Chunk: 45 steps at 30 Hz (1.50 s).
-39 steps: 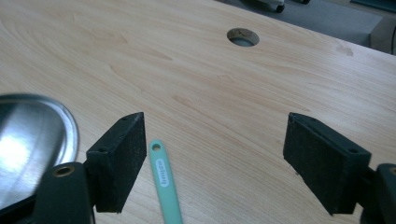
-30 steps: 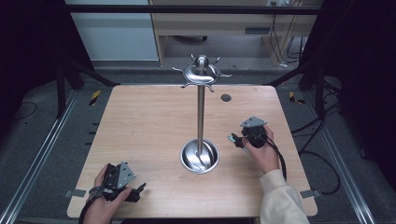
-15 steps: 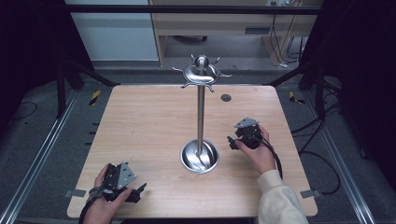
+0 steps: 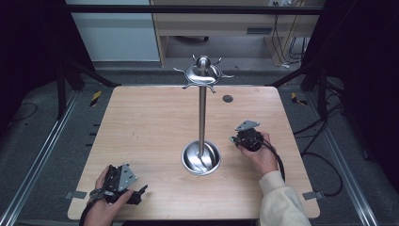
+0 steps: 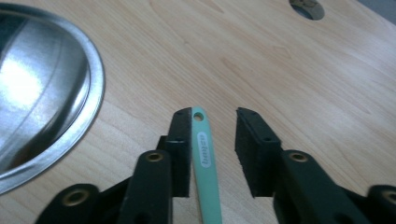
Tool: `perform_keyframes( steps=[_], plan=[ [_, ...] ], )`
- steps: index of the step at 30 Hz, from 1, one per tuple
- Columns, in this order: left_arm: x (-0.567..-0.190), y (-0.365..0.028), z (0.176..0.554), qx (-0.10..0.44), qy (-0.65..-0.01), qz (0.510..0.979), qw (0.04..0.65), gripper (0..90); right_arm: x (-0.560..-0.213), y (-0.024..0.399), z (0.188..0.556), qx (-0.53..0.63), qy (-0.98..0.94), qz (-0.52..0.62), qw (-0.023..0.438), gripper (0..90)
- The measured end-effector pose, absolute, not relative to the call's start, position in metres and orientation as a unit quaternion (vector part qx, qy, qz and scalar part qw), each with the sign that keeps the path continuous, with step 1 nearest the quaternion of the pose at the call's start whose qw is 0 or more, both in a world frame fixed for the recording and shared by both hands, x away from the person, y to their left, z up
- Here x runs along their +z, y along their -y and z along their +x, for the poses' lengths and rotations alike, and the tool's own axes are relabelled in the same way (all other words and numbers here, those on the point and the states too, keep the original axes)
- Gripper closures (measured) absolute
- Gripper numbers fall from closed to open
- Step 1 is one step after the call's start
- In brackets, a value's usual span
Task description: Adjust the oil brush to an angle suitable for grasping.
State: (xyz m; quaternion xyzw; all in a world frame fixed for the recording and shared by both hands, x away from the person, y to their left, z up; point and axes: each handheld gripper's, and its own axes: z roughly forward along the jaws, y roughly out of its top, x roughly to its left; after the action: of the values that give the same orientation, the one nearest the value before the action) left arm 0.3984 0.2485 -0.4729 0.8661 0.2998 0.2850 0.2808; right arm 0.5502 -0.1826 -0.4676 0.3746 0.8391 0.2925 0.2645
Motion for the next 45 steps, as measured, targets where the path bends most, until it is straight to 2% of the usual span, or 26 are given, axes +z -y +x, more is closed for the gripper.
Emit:
perform_keyframes(
  steps=[4,13,26,35,41,45],
  plan=[
    [-0.473,-0.248,0.398,0.284,-0.298,0.867,0.28,3.9,-0.471,0.181,0.55,0.289,-0.846,0.369,0.252,78.3],
    [-0.473,-0.248,0.398,0.284,-0.298,0.867,0.28,4.0,-0.481,0.179,0.555,0.284,-0.854,0.374,0.224,88.0],
    [-0.473,-0.247,0.398,0.282,-0.297,0.869,0.279,4.0,-0.486,0.179,0.559,0.276,-0.857,0.38,0.213,89.8],
    [-0.474,-0.246,0.398,0.283,-0.295,0.869,0.279,3.9,-0.487,0.184,0.563,0.27,-0.848,0.394,0.233,90.0],
    [-0.474,-0.246,0.398,0.283,-0.294,0.87,0.278,4.0,-0.487,0.188,0.565,0.28,-0.84,0.406,0.227,88.3],
    [-0.474,-0.245,0.398,0.282,-0.294,0.87,0.278,3.9,-0.472,0.192,0.558,0.272,-0.841,0.408,0.229,86.6]
  ],
)
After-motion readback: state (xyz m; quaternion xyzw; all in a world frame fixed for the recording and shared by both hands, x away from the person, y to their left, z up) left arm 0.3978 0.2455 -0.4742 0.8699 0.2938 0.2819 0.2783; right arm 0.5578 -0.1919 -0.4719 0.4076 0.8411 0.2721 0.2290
